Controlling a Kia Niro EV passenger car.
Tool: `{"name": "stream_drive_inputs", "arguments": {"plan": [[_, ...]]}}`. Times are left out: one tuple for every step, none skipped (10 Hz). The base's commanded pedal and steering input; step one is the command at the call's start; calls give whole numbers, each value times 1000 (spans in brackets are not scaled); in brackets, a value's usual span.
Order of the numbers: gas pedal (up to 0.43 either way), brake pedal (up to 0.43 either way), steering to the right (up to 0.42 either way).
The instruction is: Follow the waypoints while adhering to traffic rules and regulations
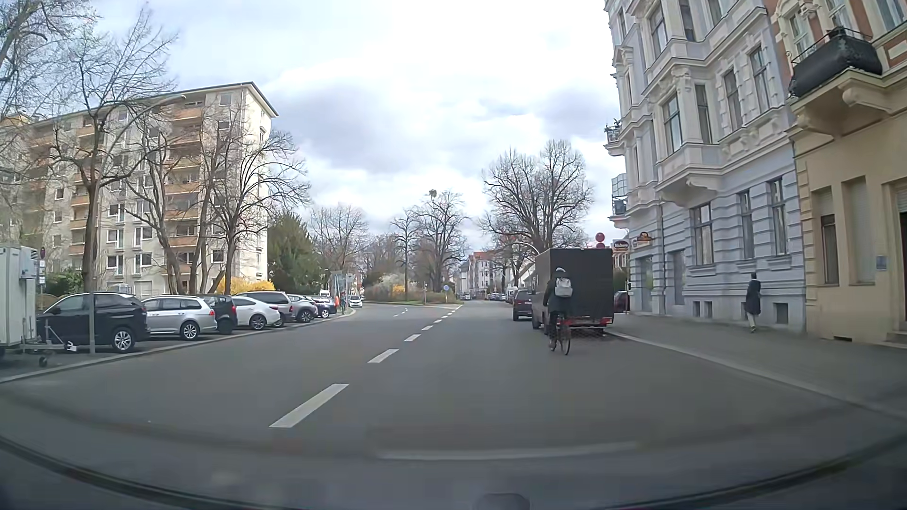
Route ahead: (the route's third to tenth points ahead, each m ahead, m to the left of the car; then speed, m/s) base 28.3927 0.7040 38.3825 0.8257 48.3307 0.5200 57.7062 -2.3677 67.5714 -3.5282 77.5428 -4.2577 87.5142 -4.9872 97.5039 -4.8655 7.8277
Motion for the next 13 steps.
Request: {"name": "stream_drive_inputs", "arguments": {"plan": [[47,0,-17],[47,0,-18],[47,0,-18],[47,0,-18],[20,0,-18],[8,0,-18],[8,0,-18],[8,0,-18],[8,0,-18],[0,0,-18],[0,0,-18],[0,0,-18],[8,0,-18]]}}
